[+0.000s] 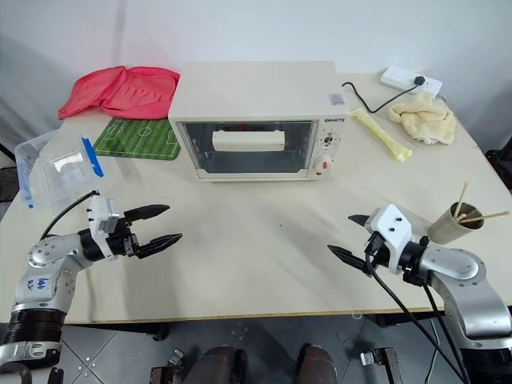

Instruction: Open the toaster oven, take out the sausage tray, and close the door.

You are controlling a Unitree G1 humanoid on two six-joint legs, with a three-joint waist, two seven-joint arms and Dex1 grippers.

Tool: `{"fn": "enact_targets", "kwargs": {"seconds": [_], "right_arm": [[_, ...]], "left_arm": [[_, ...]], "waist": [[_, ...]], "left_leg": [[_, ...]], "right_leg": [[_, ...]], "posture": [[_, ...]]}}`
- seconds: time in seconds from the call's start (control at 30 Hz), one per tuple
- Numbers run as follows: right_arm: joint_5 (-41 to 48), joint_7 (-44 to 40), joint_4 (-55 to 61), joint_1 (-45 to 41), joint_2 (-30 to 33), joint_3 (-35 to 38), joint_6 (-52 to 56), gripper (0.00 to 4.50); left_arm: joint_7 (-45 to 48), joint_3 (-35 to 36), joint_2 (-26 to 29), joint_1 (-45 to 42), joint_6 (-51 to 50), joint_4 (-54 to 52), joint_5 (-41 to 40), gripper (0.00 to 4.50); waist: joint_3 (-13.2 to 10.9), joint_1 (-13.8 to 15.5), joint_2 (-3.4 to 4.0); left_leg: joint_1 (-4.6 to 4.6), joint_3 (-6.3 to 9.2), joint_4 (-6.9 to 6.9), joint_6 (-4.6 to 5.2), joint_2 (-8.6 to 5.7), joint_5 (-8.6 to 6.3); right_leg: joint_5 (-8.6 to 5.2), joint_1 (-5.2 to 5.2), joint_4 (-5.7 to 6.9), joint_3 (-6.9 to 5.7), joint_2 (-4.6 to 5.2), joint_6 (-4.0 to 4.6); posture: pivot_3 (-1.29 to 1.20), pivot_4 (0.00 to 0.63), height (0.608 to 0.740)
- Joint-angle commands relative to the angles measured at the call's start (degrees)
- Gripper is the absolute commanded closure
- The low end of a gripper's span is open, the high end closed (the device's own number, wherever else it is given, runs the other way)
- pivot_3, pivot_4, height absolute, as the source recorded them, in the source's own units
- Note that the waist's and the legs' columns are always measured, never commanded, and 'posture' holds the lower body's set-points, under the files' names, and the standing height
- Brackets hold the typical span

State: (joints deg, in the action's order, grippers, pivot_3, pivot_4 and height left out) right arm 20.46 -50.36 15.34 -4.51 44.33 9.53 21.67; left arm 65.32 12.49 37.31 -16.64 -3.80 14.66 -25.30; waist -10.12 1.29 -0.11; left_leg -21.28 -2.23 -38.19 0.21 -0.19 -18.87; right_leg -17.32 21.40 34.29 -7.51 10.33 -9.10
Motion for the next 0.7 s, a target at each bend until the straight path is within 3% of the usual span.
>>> {"fn": "enact_targets", "kwargs": {"seconds": [0.03,0.2,0.37,0.57,0.7], "right_arm": [[1.2,-0.2,2.6,-1.5,1.1,1.1,0.7,0.01],[2.0,0.1,3.6,-6.2,1.0,-1.2,5.1,0.01],[2.9,-0.9,1.0,-16.3,-1.6,-6.3,8.3,0.01],[1.3,-2.4,-8.7,-31.8,-8.3,-13.3,7.9,0.01],[-2.4,-4.6,-18.7,-40.7,-11.2,-16.1,1.6,0.01]], "left_arm": [[0.6,1.4,0.7,0.5,0.5,-1.5,-1.2,0.0],[-4.2,2.1,0.3,-0.1,-0.9,-2.0,-0.6,0.0],[-5.7,2.4,-0.4,-1.7,-0.5,-1.4,-0.9,0.0],[-5.0,3.1,-1.2,-3.4,-1.3,-0.7,-3.0,0.0],[-4.0,4.9,-1.1,-2.8,-2.4,-1.6,-5.6,0.0]], "waist": [[0.0,0.0,0.0],[0.0,0.0,0.0],[0.0,-0.2,0.0],[0.0,-1.1,-0.04],[0.0,-1.6,-0.07]], "left_leg": [[0.0,0.0,0.0,0.0,0.0,0.0],[0.0,0.01,0.0,0.0,0.01,0.0],[0.0,0.03,-0.01,0.0,0.01,0.0],[-0.02,0.03,-0.06,-0.01,0.0,0.0],[-0.02,0.12,-0.04,-0.02,0.0,-0.01]], "right_leg": [[0.0,0.0,0.0,0.0,0.0,0.0],[0.0,0.0,0.01,0.0,0.0,0.0],[0.0,0.03,0.07,0.0,0.0,0.0],[0.0,0.09,0.2,0.0,0.01,0.0],[0.0,0.12,0.32,-0.06,0.02,0.0]], "posture": [[0.0,0.15,0.74],[0.0,0.15,0.74],[0.0,0.15,0.74],[0.0,0.15,0.74],[0.0,0.15,0.74]]}}
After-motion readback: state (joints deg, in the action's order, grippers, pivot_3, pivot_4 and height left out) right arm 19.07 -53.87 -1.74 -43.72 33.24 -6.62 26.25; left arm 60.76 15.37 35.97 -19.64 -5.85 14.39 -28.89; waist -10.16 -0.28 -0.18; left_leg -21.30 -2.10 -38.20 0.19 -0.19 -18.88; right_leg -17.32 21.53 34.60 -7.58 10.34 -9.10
